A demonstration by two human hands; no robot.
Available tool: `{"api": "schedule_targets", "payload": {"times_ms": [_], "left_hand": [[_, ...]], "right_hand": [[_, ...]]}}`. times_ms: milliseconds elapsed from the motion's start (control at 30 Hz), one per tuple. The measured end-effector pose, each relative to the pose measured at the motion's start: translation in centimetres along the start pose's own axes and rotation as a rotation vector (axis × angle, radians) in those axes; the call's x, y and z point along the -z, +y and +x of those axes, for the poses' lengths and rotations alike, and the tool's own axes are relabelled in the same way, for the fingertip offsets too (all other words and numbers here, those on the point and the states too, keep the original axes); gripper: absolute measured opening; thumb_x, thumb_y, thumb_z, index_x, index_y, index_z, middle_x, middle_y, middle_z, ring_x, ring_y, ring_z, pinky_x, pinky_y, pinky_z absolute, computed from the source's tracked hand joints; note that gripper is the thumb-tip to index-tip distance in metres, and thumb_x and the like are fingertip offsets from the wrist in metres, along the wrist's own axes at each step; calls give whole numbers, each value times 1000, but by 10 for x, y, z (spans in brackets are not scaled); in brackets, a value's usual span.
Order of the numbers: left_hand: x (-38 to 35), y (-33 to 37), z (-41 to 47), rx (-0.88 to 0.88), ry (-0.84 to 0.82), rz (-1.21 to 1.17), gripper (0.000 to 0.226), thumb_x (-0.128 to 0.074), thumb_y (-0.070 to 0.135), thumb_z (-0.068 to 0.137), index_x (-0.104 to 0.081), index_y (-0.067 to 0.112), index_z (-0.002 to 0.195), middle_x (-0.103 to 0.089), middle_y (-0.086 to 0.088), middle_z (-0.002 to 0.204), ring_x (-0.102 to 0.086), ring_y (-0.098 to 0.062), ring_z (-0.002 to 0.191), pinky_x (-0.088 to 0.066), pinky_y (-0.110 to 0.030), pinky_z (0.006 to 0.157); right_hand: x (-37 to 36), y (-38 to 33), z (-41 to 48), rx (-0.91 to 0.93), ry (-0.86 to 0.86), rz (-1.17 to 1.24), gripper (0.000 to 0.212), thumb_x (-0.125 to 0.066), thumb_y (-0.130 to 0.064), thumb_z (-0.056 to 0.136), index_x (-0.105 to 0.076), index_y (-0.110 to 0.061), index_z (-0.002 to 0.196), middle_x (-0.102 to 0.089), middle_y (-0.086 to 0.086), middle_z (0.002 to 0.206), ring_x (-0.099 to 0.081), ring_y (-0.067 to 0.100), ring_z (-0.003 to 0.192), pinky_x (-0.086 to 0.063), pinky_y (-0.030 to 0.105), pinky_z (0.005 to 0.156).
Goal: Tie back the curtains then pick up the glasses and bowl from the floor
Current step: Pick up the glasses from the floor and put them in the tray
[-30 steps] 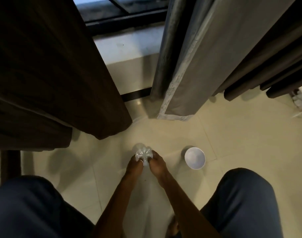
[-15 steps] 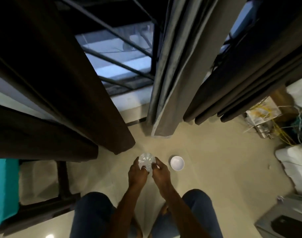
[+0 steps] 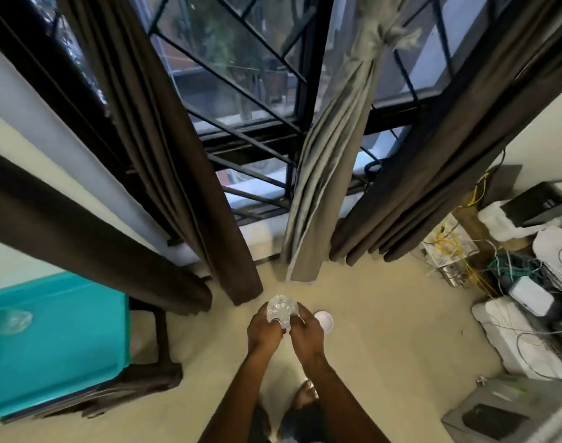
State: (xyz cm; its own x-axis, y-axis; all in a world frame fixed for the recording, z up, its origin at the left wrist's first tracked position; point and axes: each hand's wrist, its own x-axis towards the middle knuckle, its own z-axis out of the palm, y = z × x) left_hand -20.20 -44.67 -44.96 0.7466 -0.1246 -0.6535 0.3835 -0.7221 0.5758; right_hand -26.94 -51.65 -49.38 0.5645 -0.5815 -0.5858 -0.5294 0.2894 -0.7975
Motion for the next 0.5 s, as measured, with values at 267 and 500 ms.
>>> {"api": "schedule_targets", "payload": {"times_ms": [267, 500], "left_hand": [[7, 2, -38, 82, 28, -218, 40, -68, 25, 90, -62, 19, 129, -63, -7, 133, -66, -30, 110, -59, -28, 85], [23, -23, -57, 67, 127, -188, 52, -70, 20, 83, -55, 28, 132, -67, -3, 122, -69, -27, 99, -61, -38, 83]], "right_hand": [[16, -42, -55, 31, -20, -194, 37, -48, -21, 103, -55, -18, 139, -68, 9, 121, -65, 26, 110, -53, 44, 100], [3, -25, -69, 53, -43, -226, 36, -48, -24, 104, -59, -17, 137, -71, 4, 120, -67, 26, 108, -51, 44, 104]]}}
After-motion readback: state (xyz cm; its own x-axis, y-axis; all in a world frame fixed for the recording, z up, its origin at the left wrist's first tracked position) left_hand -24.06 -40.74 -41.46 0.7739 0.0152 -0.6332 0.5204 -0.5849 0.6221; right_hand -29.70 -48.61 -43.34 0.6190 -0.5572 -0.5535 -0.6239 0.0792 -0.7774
